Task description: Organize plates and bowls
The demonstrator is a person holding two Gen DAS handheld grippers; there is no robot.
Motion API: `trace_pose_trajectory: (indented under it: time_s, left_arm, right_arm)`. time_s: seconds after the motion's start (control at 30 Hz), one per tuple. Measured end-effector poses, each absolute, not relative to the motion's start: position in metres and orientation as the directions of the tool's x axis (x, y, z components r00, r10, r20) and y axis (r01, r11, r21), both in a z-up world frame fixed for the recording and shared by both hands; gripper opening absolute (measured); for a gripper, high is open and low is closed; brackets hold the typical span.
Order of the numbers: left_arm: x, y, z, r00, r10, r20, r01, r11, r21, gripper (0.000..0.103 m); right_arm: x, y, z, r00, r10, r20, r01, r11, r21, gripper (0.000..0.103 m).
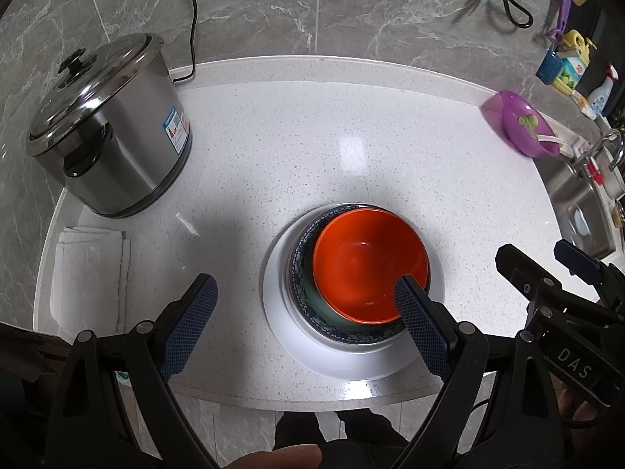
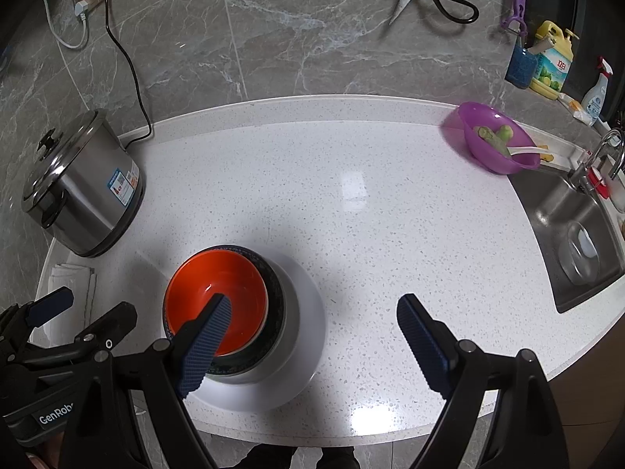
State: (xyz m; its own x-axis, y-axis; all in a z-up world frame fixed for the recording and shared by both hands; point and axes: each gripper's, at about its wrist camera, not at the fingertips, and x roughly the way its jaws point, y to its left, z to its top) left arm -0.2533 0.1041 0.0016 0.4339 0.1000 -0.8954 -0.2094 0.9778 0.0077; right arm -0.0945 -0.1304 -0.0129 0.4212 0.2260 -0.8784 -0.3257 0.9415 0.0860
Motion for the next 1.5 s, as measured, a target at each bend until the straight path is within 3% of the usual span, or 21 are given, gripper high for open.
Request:
trace_pose_trajectory:
  time_s: [1.5]
  left_arm:
    - [-0.2498,0.0996,-0.0020,0.427,0.093,-0.899,-0.219,0.976,-0.003,0.092]
  right_arm:
    - [-0.0911,-0.1325,-0.0138,0.417,0.226,-0.880,-0.329,0.940,0.086,0.089]
